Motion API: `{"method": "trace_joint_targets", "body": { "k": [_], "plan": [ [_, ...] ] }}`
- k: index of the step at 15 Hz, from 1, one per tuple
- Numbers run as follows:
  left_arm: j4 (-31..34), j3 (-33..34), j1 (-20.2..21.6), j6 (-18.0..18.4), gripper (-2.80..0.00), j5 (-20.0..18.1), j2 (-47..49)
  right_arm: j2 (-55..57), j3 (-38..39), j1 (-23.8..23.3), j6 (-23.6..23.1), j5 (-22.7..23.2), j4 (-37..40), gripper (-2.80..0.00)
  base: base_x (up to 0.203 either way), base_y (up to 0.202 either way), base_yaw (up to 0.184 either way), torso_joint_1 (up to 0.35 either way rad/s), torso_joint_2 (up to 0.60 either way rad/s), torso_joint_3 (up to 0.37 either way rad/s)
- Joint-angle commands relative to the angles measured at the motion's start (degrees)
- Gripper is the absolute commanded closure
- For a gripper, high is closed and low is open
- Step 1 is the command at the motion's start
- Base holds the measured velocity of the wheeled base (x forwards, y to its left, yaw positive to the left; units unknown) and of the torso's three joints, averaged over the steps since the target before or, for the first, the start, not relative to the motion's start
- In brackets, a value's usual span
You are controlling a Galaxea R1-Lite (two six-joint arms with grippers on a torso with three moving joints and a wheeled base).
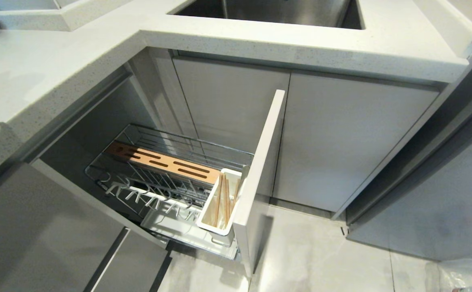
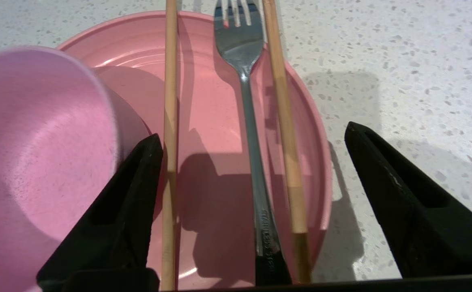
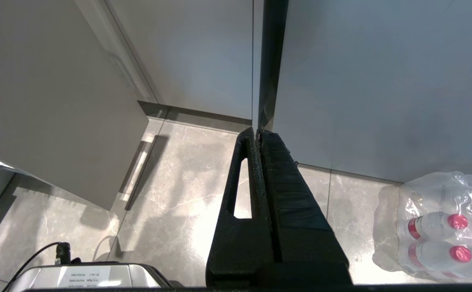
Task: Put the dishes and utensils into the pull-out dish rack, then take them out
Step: Close the cupboard
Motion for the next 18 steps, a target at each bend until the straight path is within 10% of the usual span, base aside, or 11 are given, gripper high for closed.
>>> {"method": "trace_joint_targets", "body": {
  "k": [1, 18],
  "plan": [
    [0.13, -0.01, -0.13, -0.12, -2.8, 0.07, -0.24, 0.0, 0.09, 0.01, 0.01, 0.0, -0.01, 0.0, 0.0, 0.0, 0.0, 0.0, 0.0, 0.0],
    [-0.2, 0.23, -2.66, -5.52, -2.8, 0.04, -6.58, 0.0, 0.09, 0.01, 0.07, 0.0, -0.01, 0.0, 0.0, 0.0, 0.0, 0.0, 0.0, 0.0]
  ]
}}
